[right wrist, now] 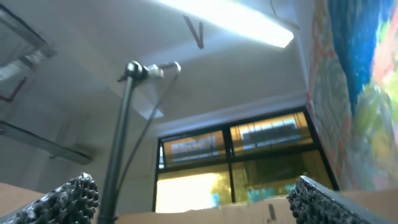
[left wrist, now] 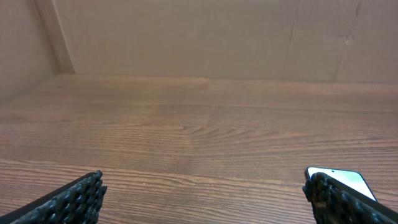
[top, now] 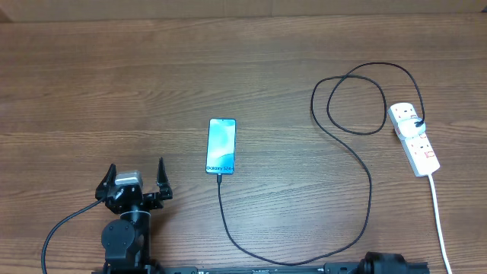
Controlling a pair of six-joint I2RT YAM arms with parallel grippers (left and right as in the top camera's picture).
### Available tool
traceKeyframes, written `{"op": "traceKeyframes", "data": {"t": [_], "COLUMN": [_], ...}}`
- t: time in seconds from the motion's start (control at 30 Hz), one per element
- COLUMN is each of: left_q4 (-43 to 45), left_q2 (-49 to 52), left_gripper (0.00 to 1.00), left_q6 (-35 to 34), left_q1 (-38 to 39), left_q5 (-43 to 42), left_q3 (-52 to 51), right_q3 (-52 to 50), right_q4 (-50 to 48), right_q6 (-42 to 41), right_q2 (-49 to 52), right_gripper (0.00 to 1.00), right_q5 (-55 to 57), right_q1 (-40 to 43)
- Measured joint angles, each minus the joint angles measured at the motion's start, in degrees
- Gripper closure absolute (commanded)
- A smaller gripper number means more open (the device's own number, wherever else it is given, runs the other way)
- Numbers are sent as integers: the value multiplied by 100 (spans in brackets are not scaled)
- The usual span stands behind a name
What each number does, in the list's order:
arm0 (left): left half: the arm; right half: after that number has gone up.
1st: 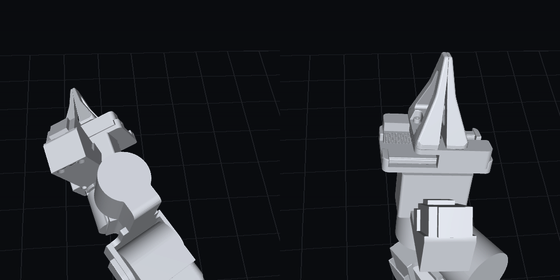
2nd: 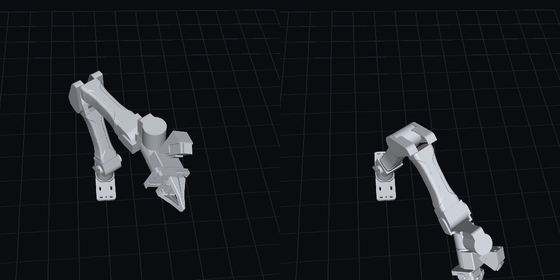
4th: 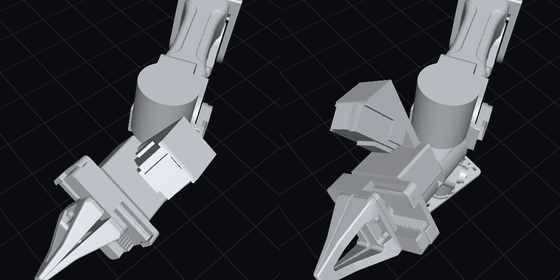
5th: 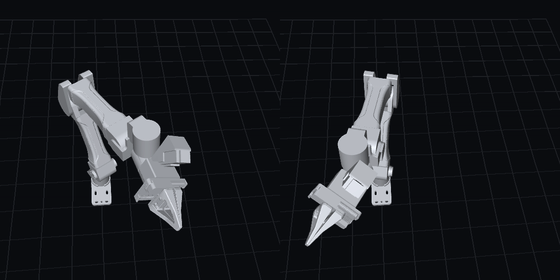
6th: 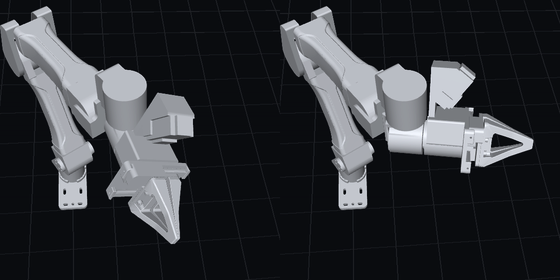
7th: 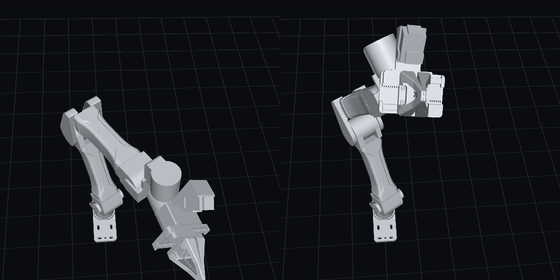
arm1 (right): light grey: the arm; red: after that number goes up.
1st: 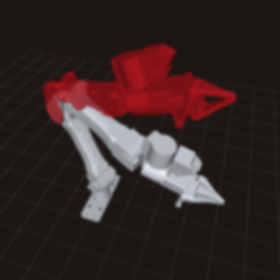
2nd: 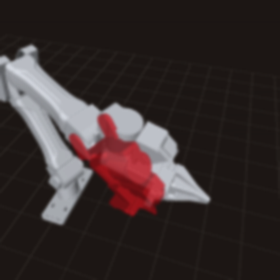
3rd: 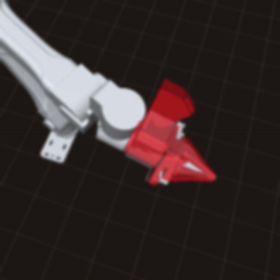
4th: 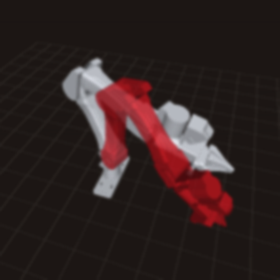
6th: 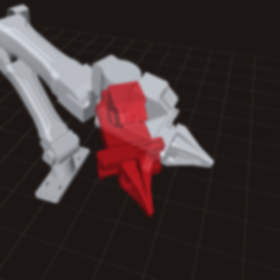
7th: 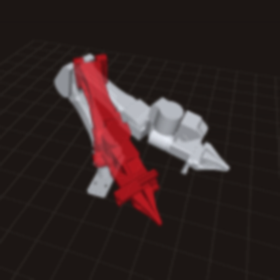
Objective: Plug charger to phone and switch on socket
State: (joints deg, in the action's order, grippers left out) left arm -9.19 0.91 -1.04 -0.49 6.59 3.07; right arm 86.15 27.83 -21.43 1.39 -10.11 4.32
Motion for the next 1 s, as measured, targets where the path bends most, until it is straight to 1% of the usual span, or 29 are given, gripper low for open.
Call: {"op": "traceKeyframes", "data": {"t": [0.27, 1.0], "left_q4": [-2, -2], "left_q2": [0, 0], "left_gripper": [0, 0], "left_q6": [0, 0], "left_q1": [0, 0], "left_q5": [0, 0], "left_q3": [0, 0], "right_q3": [39, 39], "right_q4": [-39, -35], "right_q6": [378, 494], "right_q2": [-81, -81], "right_gripper": [0, 0], "right_q5": [59, 70], "right_q1": [-79, -98]}}
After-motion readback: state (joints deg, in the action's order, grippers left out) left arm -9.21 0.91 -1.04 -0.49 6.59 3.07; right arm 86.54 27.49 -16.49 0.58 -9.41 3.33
